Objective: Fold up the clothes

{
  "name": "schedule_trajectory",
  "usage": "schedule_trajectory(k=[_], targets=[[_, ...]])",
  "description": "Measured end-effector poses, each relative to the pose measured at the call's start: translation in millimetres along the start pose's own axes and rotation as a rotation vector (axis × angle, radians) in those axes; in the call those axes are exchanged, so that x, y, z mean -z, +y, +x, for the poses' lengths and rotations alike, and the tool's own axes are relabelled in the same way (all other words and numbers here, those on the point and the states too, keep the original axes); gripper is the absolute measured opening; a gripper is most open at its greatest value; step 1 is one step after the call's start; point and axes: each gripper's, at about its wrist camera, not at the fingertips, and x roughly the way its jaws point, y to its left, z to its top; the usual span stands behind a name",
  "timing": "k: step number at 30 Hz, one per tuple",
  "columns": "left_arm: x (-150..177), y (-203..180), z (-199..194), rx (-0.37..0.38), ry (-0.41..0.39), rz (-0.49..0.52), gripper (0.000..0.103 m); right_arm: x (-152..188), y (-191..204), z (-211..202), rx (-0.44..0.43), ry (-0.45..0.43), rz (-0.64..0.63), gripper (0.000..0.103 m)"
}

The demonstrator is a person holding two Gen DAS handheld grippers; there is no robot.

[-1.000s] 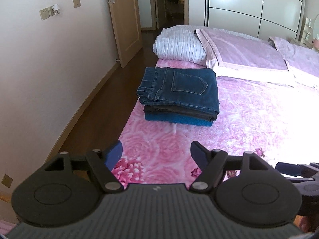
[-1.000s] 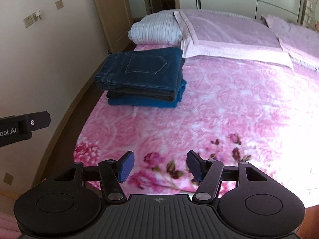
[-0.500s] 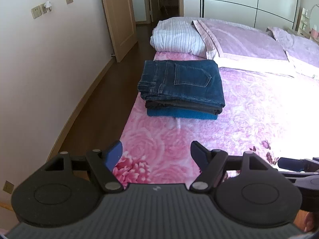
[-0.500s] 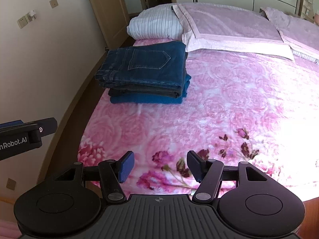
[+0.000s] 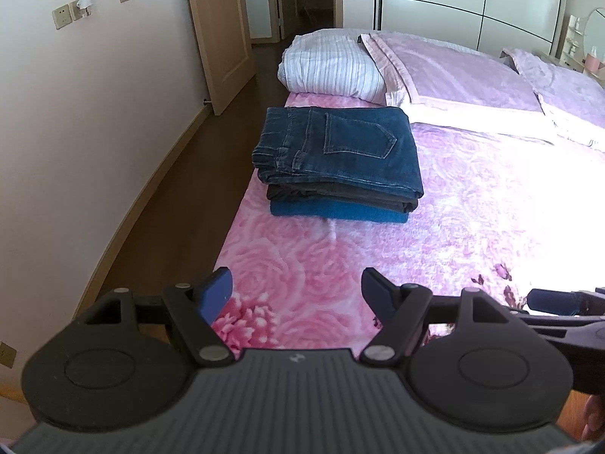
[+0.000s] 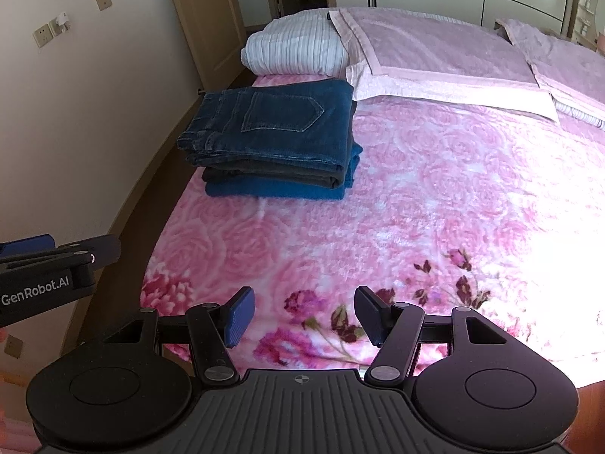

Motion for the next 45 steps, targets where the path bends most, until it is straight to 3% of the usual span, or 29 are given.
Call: schedule_trajectory(k=[22,45], targets=[[-21.9,1.5,45.5,0.029,0.019,0.008,0.072,-24.7,-2.2,40.4,0.001,0.027,0.008,0.062],[-62.0,31.5,98.1,0.083,0.07,0.047,0.072,-61.3,21.9,81.6,0.044,0.087,0.06,0.062]])
